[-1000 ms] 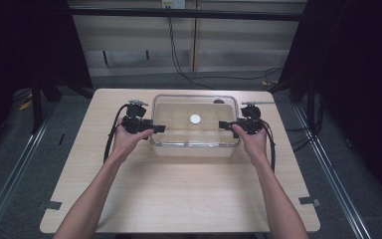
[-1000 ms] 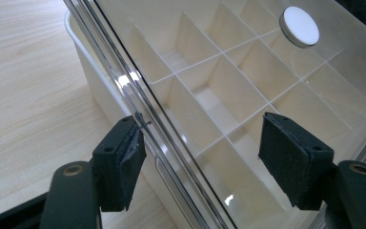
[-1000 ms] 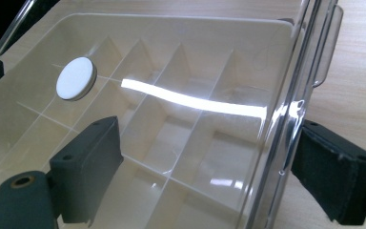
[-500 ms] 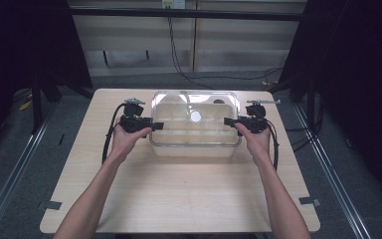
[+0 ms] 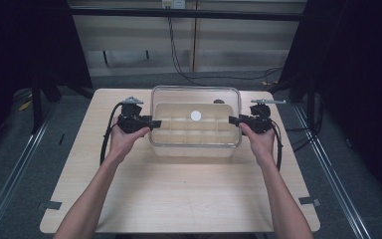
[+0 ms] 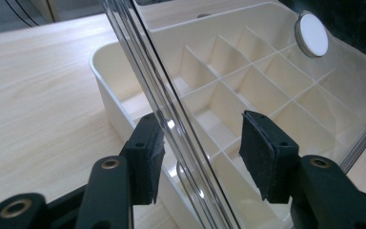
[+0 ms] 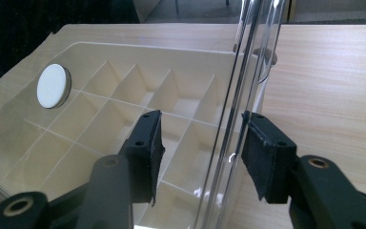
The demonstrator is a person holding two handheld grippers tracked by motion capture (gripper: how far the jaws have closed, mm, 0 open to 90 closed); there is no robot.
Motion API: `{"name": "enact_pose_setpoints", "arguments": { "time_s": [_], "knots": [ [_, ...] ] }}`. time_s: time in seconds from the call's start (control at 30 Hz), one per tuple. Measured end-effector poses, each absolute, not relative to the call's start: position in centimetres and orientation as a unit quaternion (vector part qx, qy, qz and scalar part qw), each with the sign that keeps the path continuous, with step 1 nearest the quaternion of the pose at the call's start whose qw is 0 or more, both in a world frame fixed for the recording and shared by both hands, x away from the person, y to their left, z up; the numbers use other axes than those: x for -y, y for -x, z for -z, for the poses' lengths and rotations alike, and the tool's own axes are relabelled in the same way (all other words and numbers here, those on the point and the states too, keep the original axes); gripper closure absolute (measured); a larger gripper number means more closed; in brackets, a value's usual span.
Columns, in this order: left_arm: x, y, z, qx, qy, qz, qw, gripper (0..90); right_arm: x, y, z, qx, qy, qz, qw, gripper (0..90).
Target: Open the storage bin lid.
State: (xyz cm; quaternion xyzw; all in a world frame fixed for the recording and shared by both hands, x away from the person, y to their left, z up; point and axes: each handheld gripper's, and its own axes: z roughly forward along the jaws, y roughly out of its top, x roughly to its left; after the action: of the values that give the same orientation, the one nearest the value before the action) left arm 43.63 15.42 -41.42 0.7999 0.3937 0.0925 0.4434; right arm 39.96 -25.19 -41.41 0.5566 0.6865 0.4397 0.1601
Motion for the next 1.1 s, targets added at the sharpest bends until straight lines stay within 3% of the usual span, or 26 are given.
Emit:
{"name": "enact_pose_setpoints", "arguments": {
  "time_s": [1.1],
  "knots": [
    [-17.1, -41.4, 39.7, -0.376, -0.781, -0.108, 0.487, 70.2, 27.0, -37.4, 39.9, -0.663, -0.531, -0.507, 0.147, 69.6]
  ]
}}
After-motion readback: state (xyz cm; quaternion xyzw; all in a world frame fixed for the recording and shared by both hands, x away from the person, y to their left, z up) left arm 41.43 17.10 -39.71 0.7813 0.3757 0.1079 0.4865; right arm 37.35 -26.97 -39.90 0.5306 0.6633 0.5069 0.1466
